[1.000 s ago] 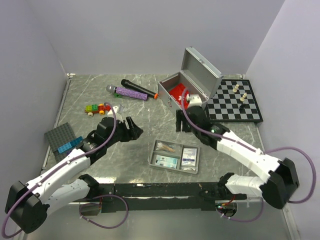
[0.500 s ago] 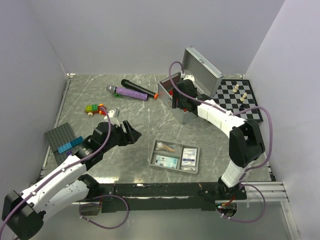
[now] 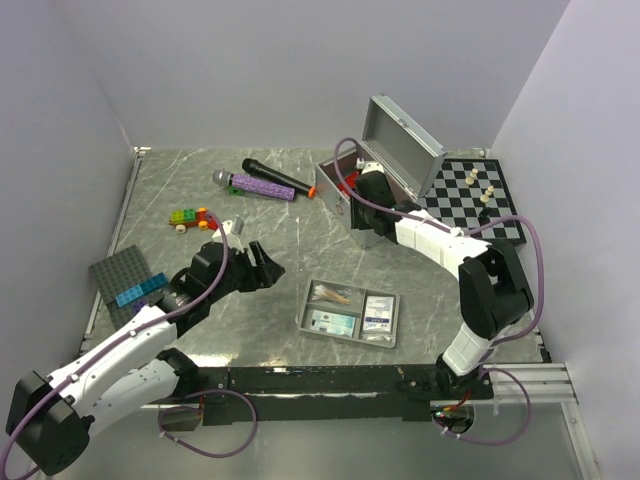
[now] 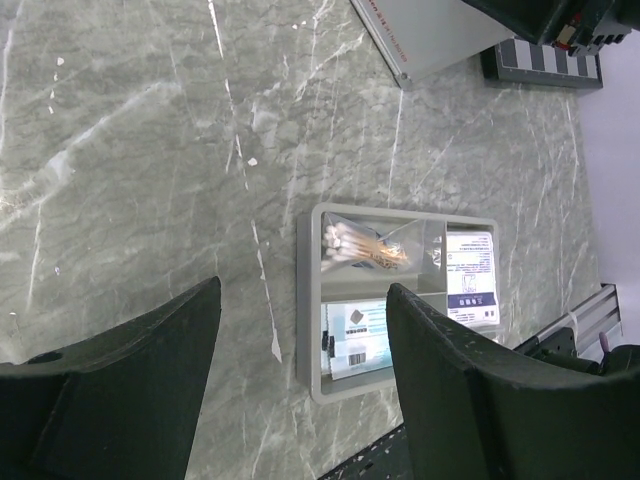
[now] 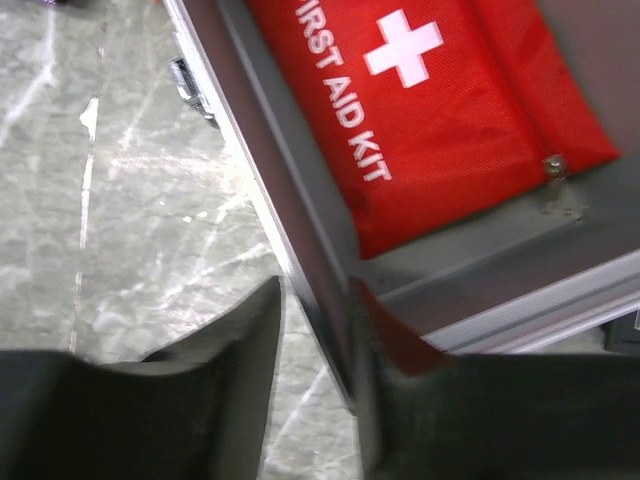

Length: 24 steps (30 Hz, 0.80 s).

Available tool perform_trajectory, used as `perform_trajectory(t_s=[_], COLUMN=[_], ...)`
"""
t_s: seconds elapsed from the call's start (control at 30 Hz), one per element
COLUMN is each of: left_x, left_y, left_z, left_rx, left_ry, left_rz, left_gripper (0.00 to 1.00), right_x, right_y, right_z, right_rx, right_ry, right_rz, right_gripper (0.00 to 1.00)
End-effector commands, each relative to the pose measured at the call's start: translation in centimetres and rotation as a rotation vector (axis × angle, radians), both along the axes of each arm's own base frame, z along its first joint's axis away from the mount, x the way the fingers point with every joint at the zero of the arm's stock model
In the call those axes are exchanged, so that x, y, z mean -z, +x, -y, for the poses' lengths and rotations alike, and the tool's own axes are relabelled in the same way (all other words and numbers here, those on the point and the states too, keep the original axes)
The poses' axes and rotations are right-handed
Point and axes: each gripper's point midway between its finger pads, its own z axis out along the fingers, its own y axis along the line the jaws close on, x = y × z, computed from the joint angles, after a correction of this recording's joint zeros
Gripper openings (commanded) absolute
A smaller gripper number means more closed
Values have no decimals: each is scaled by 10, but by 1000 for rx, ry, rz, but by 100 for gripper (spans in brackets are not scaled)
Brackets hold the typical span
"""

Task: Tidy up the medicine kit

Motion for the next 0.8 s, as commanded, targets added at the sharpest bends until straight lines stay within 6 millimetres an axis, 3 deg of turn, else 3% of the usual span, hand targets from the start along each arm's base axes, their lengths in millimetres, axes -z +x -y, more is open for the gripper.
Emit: perform_trajectory(t_s=[0.0, 0.23, 0.5, 0.6, 0.67, 0.77], left_x=[-8, -4, -2, -6, -7, -7], left_y=[1, 1, 0, -5, -13, -28], left_z=[8, 9, 16, 29, 43, 67], left_rx=[16, 26, 49, 116, 180, 258], left_ry=[-43, -35, -52, -83, -100, -69], left_rz=[20, 13, -4, -1, -11, -30], left_gripper=[71, 71, 70, 66, 65, 64], right_x=[-4, -2, -2, 1, 0, -16], right_y=[-23, -58, -100, -109, -109, -107], right_z=[6, 8, -1, -1, 5, 10], right_rx=[-22, -94, -218, -230, -188, -131], right_ry=[-16, -18, 18, 23, 14, 41], right_rz=[-8, 14, 35, 32, 19, 46], right_gripper=[33, 17, 8, 7, 19, 53])
